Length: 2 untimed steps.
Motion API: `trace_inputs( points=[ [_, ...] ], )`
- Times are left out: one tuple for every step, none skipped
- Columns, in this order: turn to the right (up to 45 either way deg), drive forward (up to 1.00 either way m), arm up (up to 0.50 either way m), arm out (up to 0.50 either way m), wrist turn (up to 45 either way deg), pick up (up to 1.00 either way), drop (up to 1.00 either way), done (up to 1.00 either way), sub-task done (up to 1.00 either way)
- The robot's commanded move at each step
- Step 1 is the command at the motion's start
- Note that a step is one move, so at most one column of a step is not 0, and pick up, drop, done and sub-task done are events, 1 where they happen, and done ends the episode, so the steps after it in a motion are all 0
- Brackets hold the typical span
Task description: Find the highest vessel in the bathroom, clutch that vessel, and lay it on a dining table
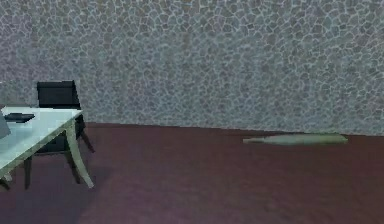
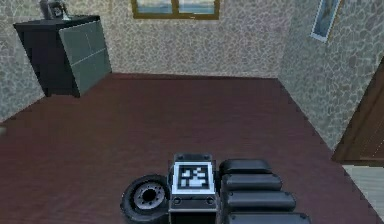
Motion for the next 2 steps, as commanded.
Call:
trace_inputs(
  points=[
    [6.0,0.00,0.00,0.00,0.0,0.00,0.00,0.00,0.00],
    [0.0,0.60,0.00,0.00,0.0,0.00,0.00,0.00,0.00]
  ],
)
